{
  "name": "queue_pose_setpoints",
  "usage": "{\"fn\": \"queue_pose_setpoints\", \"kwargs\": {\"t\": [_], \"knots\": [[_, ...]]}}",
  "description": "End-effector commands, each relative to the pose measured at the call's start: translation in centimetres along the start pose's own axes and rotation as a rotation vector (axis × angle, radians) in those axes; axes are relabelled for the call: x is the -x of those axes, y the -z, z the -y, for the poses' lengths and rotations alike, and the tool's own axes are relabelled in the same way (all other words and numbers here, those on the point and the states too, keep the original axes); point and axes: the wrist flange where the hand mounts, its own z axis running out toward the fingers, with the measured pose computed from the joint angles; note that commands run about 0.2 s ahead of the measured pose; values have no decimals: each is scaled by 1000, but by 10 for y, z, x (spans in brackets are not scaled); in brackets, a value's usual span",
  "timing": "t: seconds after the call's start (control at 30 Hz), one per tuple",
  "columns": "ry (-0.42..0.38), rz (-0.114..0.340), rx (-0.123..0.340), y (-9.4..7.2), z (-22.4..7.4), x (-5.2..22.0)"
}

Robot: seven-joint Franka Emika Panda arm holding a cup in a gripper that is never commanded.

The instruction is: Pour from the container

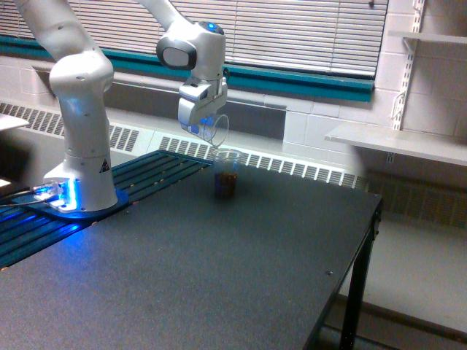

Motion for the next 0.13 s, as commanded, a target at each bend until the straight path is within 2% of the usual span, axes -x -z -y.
{"fn": "queue_pose_setpoints", "kwargs": {"t": [0.03, 0.13], "knots": [[15, -25, 9, 1, -2, -6], [9, -38, 15, 1, -2, -8]]}}
